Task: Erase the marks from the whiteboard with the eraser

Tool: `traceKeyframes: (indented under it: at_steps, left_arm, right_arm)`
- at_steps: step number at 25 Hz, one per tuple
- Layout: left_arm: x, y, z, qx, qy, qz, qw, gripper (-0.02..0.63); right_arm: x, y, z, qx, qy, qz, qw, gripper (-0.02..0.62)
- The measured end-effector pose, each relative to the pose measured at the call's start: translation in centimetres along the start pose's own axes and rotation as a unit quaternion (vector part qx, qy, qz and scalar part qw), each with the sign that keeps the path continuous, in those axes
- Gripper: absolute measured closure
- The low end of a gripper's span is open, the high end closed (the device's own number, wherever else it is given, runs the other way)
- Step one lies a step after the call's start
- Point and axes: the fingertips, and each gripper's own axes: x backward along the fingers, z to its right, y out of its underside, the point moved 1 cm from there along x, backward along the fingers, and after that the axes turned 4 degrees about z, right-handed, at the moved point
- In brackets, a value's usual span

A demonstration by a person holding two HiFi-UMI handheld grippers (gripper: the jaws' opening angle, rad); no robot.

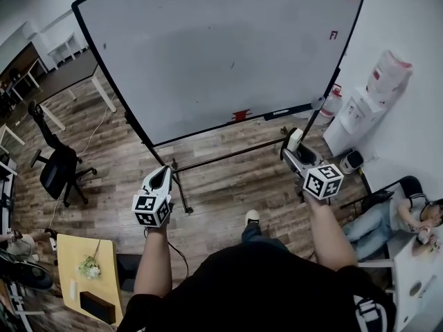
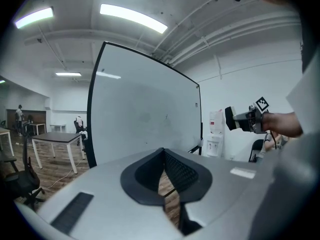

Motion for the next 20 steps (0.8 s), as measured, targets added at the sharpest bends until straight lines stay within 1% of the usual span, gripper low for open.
traceKeyframes:
  at_steps: [5,14,20]
  left_arm:
    - [-1.7,-0.2,0.1,-0.01,0.002,0.001,1.0,0.592]
    - [-5.3,0.0,-1.5,-0.009,-0.01,-0.01,0.9999,0.592]
    - [-7.5,0.1,-2.0,-0.007,-0.014,-0.017,0.9997,0.592]
  right_arm:
    - [-1.8,-0.5,1.9,-0.011,-0.006,0.026,1.0,0.362]
    - [-6.8,-1.4,5.3,-0.005,0.0,0.025,1.0,0.362]
    - [-10.3,-2.1,7.6,0.001,0.022,0.026,0.999,0.362]
